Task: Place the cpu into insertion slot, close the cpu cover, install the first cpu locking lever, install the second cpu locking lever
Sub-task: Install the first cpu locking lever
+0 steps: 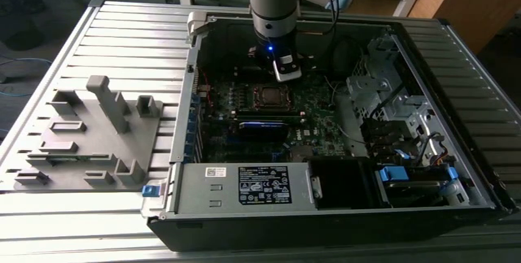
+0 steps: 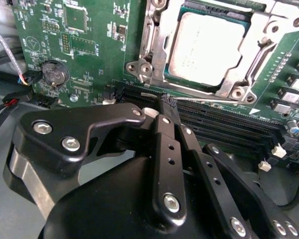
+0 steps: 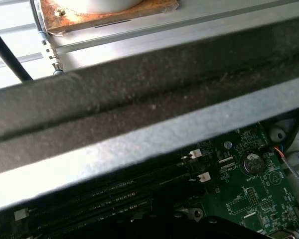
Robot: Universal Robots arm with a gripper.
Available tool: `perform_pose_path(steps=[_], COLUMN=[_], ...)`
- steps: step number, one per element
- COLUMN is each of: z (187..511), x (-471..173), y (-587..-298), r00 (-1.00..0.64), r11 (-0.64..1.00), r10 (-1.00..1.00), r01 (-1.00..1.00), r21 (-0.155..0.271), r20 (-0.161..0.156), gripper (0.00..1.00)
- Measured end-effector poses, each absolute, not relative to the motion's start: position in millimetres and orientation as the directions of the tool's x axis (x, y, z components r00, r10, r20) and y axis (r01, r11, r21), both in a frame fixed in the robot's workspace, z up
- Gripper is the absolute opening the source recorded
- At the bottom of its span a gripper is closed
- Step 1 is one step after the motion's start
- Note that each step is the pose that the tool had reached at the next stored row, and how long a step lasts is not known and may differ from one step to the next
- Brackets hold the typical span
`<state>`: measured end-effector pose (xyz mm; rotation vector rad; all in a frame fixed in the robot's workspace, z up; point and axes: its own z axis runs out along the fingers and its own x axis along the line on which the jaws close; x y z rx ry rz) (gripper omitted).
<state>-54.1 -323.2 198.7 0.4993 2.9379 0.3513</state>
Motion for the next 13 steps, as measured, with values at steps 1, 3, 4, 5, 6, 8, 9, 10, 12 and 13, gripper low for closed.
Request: perform_pose_path(steps=[1,3,4,5,6,8,9,10,12,13], z=[198.6,198.4,198.3,198.3,198.2,198.0,198.0,198.0,198.0,197.9], x=[-54.1,-54.3,-54.4,-54.5,-54.5,-54.5,-54.5,-54.6,-54.6,-54.7], y=[-323.4,-323.4,-323.5,-323.5,-323.5,-323.7,-323.8,-324.0,-324.0,-324.0], r00=[-0.935,-0.935,-0.935,-0.935,-0.934,-0.934,-0.934,-0.934,-0.934,-0.934], r11=[0.918,0.918,0.918,0.917,0.917,0.916,0.915,0.914,0.914,0.914], r10=[0.34,0.34,0.34,0.34,0.34,0.34,0.341,0.341,0.341,0.341], r01=[0.307,0.306,0.306,0.305,0.304,0.304,0.304,0.304,0.304,0.304], r21=[0.252,0.253,0.254,0.256,0.257,0.261,0.265,0.268,0.269,0.269], r20=[-0.1,-0.102,-0.104,-0.105,-0.106,-0.106,-0.105,-0.104,-0.104,-0.105], gripper=[0.1,0.1,0.1,0.1,0.1,0.1,0.1,0.1,0.1,0.1])
